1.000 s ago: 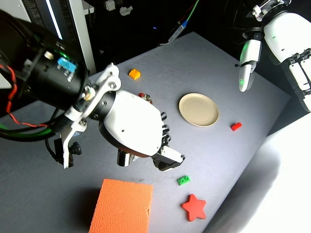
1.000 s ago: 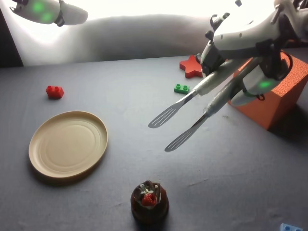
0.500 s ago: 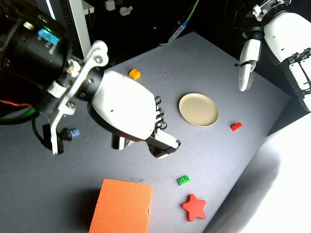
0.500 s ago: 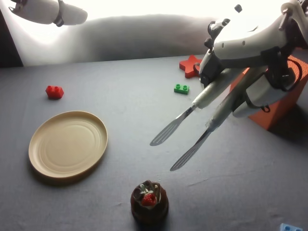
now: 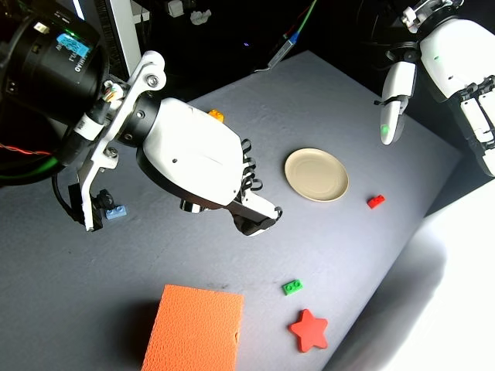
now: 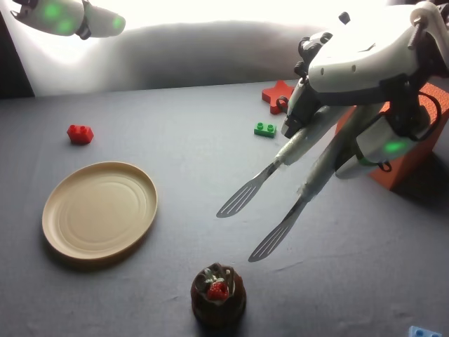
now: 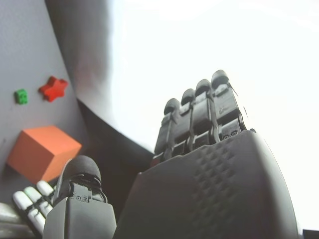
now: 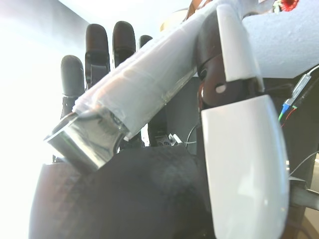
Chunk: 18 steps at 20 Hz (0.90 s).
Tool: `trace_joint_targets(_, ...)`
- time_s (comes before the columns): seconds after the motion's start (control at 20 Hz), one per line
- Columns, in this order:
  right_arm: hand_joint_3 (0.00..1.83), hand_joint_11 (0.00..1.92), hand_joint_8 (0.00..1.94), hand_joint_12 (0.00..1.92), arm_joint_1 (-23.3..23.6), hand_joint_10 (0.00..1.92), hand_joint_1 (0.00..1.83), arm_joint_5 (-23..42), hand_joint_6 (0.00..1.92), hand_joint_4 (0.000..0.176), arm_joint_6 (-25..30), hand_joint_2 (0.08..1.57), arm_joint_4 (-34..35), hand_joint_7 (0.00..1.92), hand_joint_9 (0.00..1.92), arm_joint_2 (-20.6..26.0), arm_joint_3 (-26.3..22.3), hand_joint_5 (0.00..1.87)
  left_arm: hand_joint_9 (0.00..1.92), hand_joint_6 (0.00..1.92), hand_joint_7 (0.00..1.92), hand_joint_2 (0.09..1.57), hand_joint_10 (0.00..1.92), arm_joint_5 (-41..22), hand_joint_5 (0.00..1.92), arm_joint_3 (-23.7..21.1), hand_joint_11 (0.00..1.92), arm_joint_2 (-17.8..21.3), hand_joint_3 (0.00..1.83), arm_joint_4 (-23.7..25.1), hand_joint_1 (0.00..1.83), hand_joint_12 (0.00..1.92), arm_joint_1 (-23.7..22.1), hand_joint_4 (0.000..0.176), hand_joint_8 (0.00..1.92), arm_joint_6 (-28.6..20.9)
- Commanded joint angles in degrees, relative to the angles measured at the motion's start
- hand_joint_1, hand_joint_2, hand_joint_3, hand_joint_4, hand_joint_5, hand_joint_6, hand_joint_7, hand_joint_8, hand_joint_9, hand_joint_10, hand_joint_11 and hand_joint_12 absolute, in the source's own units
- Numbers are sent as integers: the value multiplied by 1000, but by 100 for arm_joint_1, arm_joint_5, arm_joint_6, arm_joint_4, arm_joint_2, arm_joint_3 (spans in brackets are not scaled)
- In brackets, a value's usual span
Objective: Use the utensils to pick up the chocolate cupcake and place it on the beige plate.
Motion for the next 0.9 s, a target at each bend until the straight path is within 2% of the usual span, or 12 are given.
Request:
trace_joint_targets(0.0,0,0,2,1636,27,2,1102,639,916,0,18,1164,-5,793,694,52,-42,865,0,7,0,1118,0,39,29,2,0,67,2,64,0,0,-62,0,0,2)
trace_joint_targets(0.05,1,0,3,1537,7,7,1066,668,1162,0,16,1185,-5,803,710,62,-69,830,0,7,0,1117,0,39,30,2,0,67,1,65,0,0,-62,0,0,2)
trace_joint_targets(0.1,0,0,4,1505,6,7,1032,671,613,0,13,1148,-5,805,715,66,-88,710,0,6,0,1116,0,41,27,2,0,66,1,66,0,0,-62,0,0,2)
trace_joint_targets(0.15,0,0,1,1524,6,7,1040,705,302,0,12,1127,-5,799,726,75,-114,739,0,0,0,1111,0,54,11,-3,0,66,0,77,0,0,-65,0,0,2)
trace_joint_targets(0.2,0,0,1,1535,2,6,1046,762,153,0,11,1118,-5,802,732,89,-144,792,0,0,0,1111,0,54,9,-3,0,67,0,76,0,0,-66,0,0,2)
trace_joint_targets(0.5,0,0,5,1538,77,0,1037,847,44,0,-5,1123,-5,836,738,187,-350,868,0,2,0,1118,0,52,8,-4,0,68,1,76,0,0,-66,0,0,2)
trace_joint_targets(0.55,0,0,0,1654,103,0,1098,871,970,0,-8,1181,-5,831,731,215,-394,839,0,3,0,1119,0,52,10,-4,0,68,2,76,0,0,-66,0,0,2)
trace_joint_targets(0.6,0,0,6,1606,128,3,1066,878,1204,0,-13,1203,-5,813,722,243,-441,803,0,8,0,1117,0,52,22,-4,0,68,1,76,0,0,-66,0,0,2)
trace_joint_targets(0.65,0,0,5,1566,146,2,1046,876,1263,0,-22,1210,-5,796,717,274,-500,789,0,9,0,1118,0,52,26,-3,0,68,1,77,0,0,-66,0,0,2)
trace_joint_targets(0.7,0,0,3,1539,155,6,1033,869,658,0,-30,1154,-5,794,716,298,-548,676,0,3,0,1118,0,52,14,-3,0,68,1,77,0,0,-66,0,0,2)
trace_joint_targets(0.75,0,0,2,1495,165,3,1027,852,337,0,-36,1136,-5,788,709,327,-605,719,0,6,0,1119,0,52,22,-3,0,67,2,77,0,0,-66,0,0,2)
trace_joint_targets(0.85,0,0,1,1504,154,4,1026,812,89,0,-42,1130,-5,812,726,361,-692,799,0,4,0,1121,0,52,18,-2,0,65,2,77,0,0,-66,0,0,2)
